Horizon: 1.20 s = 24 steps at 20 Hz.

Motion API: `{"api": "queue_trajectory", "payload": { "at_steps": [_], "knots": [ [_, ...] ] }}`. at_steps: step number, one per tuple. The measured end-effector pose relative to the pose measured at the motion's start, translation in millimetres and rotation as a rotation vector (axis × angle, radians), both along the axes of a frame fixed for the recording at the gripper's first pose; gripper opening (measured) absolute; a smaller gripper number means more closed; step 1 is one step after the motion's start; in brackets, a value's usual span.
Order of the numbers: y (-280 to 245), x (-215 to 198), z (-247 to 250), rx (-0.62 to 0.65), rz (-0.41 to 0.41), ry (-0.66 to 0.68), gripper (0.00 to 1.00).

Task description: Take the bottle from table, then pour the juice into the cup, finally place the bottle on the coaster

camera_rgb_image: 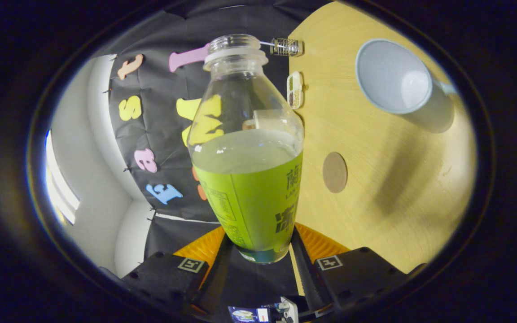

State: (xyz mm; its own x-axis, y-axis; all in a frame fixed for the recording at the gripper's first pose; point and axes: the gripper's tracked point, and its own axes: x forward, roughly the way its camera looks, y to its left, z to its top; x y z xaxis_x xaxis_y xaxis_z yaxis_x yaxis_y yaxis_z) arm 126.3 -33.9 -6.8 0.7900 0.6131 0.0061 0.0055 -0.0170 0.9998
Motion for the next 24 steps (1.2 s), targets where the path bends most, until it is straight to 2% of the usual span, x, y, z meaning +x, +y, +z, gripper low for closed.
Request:
{"api": "queue_trajectory", "payload": {
  "at_steps": [24],
  "knots": [
    [14.8, -9.2, 44.5, 0.189, 0.005, -0.030, 0.76]
  ]
}}
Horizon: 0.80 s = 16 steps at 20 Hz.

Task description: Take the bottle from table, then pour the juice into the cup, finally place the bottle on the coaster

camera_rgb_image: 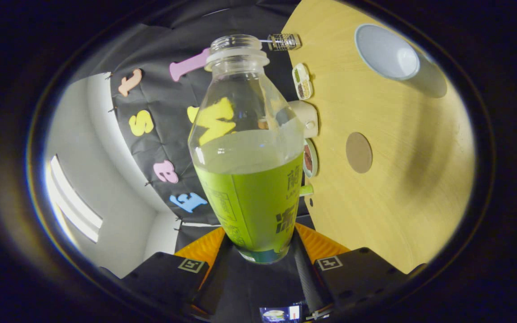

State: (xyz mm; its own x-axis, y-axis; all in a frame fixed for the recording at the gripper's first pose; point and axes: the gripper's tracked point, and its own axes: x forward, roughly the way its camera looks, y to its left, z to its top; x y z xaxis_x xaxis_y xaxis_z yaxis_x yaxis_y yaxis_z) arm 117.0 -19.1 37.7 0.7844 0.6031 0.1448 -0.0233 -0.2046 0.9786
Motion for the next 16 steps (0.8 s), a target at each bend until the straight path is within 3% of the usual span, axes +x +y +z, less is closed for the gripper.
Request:
{"api": "queue_trajectory", "payload": {
  "at_steps": [16],
  "knots": [
    [-1.4, 3.5, 5.8, 0.122, 0.018, 0.003, 0.75]
  ]
}}
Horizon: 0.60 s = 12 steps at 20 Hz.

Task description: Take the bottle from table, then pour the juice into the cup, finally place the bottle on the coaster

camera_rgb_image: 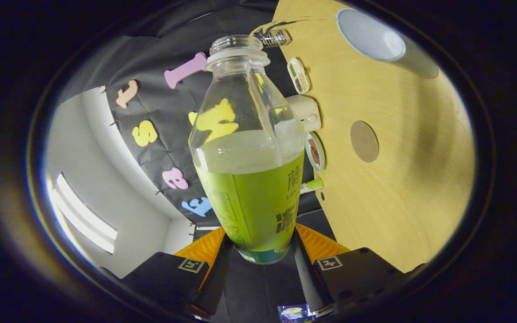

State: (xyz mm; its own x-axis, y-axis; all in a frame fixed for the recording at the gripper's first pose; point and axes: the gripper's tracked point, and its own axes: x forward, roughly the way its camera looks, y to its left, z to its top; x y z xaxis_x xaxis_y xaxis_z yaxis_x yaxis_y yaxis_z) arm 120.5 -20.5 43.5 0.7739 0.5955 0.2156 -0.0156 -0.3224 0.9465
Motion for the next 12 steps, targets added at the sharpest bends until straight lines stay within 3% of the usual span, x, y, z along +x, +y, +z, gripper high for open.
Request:
{"api": "queue_trajectory", "payload": {
  "at_steps": [12],
  "knots": [
    [4.4, 2.6, 5.2, 0.070, 0.001, -0.001, 0.75]
  ]
}}
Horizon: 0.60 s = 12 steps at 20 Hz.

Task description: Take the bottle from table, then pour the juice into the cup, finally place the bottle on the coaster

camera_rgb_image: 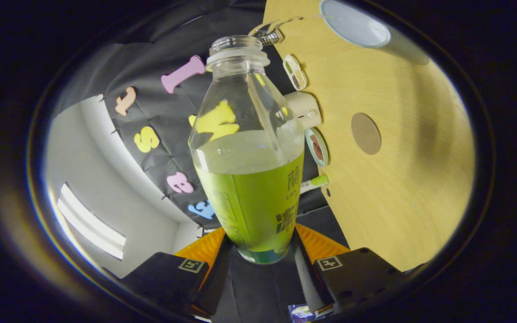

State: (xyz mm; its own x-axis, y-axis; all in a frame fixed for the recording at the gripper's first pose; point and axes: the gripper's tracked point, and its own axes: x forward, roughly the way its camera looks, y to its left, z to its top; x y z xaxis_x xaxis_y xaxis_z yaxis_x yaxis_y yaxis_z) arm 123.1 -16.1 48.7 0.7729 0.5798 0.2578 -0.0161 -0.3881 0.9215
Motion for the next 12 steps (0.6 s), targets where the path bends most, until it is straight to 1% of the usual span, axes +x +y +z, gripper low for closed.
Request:
{"api": "queue_trajectory", "payload": {
  "at_steps": [7, 12],
  "knots": [
    [-1.8, -4.7, 3.3, 0.033, 0.003, 0.000, 0.75],
    [-5.4, -2.2, 10.8, 0.068, -0.017, -0.004, 0.75]
  ]
}}
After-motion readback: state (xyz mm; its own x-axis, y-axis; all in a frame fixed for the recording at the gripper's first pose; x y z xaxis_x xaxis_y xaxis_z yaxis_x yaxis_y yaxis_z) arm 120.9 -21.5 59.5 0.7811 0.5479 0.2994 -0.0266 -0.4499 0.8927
